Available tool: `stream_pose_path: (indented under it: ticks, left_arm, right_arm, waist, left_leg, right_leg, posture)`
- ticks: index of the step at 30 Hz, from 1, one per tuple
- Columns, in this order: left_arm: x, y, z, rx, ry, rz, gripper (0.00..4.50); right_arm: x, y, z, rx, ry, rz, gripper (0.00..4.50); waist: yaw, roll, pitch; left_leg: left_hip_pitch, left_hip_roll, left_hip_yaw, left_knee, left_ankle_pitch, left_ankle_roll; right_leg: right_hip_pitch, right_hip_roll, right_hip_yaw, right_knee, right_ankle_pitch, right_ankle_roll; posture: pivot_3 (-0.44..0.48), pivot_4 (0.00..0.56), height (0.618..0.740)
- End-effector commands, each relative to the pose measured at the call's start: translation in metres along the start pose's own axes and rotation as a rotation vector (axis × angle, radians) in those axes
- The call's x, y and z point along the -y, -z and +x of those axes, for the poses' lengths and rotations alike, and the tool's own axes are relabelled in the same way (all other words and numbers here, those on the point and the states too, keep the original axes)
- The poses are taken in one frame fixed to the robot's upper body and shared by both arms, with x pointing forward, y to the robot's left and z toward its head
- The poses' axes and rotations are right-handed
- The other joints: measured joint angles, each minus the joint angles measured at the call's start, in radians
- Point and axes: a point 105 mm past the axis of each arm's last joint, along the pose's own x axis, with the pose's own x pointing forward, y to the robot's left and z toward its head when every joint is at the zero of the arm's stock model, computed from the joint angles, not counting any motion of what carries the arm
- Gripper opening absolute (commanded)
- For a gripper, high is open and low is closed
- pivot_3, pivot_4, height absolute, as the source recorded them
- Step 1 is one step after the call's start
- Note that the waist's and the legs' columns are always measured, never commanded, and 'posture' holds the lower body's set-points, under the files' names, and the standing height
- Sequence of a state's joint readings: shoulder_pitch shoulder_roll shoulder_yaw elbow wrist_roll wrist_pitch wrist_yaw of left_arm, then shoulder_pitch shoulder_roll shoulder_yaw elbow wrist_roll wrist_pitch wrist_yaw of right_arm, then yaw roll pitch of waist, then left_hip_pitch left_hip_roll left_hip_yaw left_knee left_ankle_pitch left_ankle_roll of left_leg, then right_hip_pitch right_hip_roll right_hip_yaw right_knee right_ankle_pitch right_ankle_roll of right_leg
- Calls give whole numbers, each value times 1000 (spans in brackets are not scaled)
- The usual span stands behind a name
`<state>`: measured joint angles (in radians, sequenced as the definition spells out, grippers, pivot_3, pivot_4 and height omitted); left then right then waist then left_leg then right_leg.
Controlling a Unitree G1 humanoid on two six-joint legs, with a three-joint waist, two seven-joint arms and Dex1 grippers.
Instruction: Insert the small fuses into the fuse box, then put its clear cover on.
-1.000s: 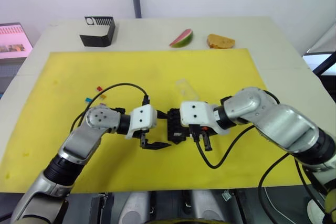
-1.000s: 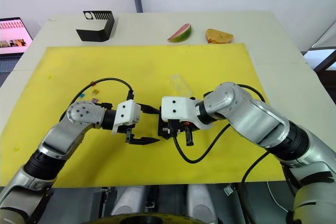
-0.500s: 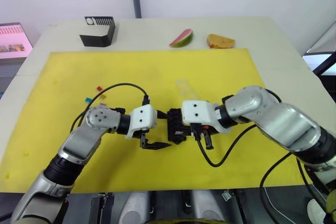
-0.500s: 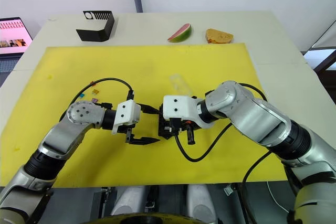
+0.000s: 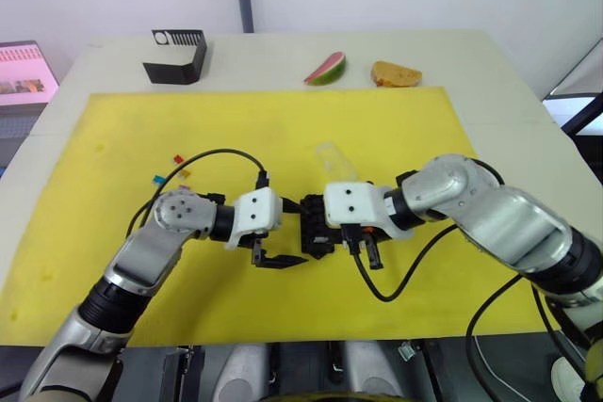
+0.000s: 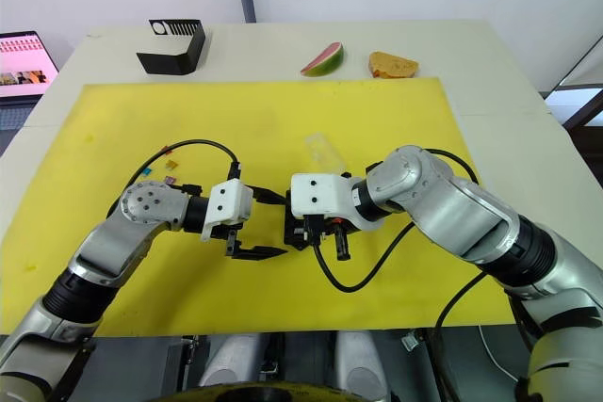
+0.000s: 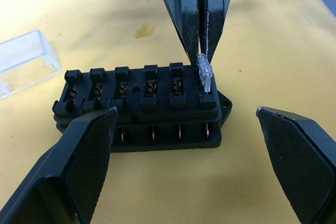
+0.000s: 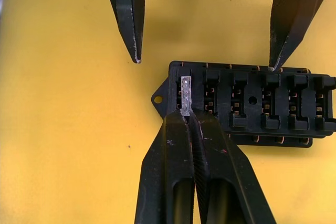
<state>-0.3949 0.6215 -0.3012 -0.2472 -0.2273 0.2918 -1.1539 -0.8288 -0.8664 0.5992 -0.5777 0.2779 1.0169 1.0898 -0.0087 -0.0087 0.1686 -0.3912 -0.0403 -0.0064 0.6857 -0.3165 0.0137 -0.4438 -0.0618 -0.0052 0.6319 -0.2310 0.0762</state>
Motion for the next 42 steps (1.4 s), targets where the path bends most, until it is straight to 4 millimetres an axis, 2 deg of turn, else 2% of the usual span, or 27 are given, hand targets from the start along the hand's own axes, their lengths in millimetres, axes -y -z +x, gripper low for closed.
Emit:
stream_pose_path:
  ticks: [1,4,7,11,15,18,21,25,42]
  left_arm:
    - [2,-10,2,19,10,41,4447]
    - [2,-9,2,17,8,38,4447]
    - [1,-8,0,14,4,37,4500]
    - [0,-8,-2,10,4,39,4500]
    - [0,-9,-4,9,11,39,4500]
    - [0,-9,-5,8,18,37,4500]
    - [0,-9,-6,9,26,32,4500]
    - [0,-8,-8,6,31,22,4500]
    - [-6,-3,-11,-22,35,41,4500]
  right_arm:
    - [2,-4,-2,1,11,-26,0]
    - [1,-8,-6,23,9,-19,0]
    - [4,-18,-17,95,21,4,897]
    - [3,-23,-27,175,16,45,2915]
    - [7,-21,-29,294,45,68,2915]
    - [3,-19,-20,442,55,111,2915]
    - [-2,-20,-13,573,40,190,2055]
    - [-6,-8,-2,592,51,222,43]
    - [-6,16,15,548,72,299,43]
  waist:
    - [0,0,0]
    - [0,0,0]
    - [0,0,0]
    - [2,0,0]
    - [3,0,0]
    - [2,-1,-1]
    - [1,-2,-1]
    - [3,-2,-1]
    - [3,-2,-1]
  left_leg:
    - [0,0,0,0,0,0]
    - [0,0,0,0,0,0]
    - [0,0,0,0,0,0]
    - [0,0,0,0,0,0]
    - [0,0,0,0,-1,1]
    - [0,0,0,0,-1,1]
    - [0,0,0,0,1,-1]
    - [0,0,0,0,1,-1]
    - [1,0,0,0,0,-1]
  right_leg:
    - [0,0,0,0,0,0]
    - [0,0,0,0,0,0]
    - [0,0,0,0,0,0]
    - [0,0,0,0,0,0]
    - [0,0,0,0,0,0]
    - [0,0,0,0,0,0]
    - [0,0,0,1,0,0]
    - [0,0,0,1,0,0]
    - [1,0,0,1,0,0]
  posture:
    - [0,150,740]
    - [0,150,740]
    - [0,150,740]
    - [0,150,740]
    - [0,150,740]
    - [0,150,740]
    - [0,150,740]
    - [0,150,740]
    - [0,150,740]
